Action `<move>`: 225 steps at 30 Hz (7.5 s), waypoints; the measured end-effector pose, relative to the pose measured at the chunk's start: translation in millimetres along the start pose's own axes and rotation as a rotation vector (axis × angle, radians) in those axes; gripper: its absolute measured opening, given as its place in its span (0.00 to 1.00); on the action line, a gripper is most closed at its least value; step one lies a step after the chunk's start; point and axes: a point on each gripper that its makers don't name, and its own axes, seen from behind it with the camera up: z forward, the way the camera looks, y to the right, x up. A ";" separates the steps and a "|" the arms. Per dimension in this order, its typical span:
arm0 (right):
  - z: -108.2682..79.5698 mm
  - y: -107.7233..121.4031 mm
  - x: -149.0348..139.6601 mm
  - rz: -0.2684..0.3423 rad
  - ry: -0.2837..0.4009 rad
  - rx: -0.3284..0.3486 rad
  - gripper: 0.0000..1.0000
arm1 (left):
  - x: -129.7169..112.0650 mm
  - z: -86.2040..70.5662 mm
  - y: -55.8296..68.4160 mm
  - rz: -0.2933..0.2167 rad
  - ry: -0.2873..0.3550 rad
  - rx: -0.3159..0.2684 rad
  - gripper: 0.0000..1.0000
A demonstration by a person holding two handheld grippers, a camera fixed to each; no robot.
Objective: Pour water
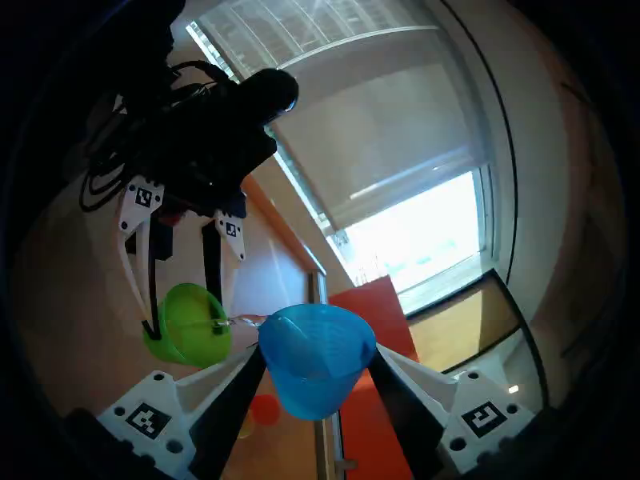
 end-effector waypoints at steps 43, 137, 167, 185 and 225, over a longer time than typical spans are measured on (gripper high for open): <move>0.8 8.2 -0.5 -0.076 -0.002 -0.013 0.91 | 4.4 -0.2 2.0 0.002 0.006 -0.001 0.86; -3.0 13.5 8.2 -0.248 0.005 -0.060 0.91 | 7.1 2.7 8.8 0.004 0.008 -0.006 0.86; -6.7 5.2 20.2 -0.307 0.002 -0.063 0.91 | 7.8 0.3 8.7 0.005 0.012 -0.002 0.86; -7.2 3.9 26.6 -0.351 -0.002 -0.071 0.91 | 7.1 -0.5 8.1 0.006 0.013 0.001 0.86; -4.9 5.5 14.9 -0.406 -0.023 -0.065 0.91 | 7.7 -0.4 8.1 0.005 0.017 0.001 0.86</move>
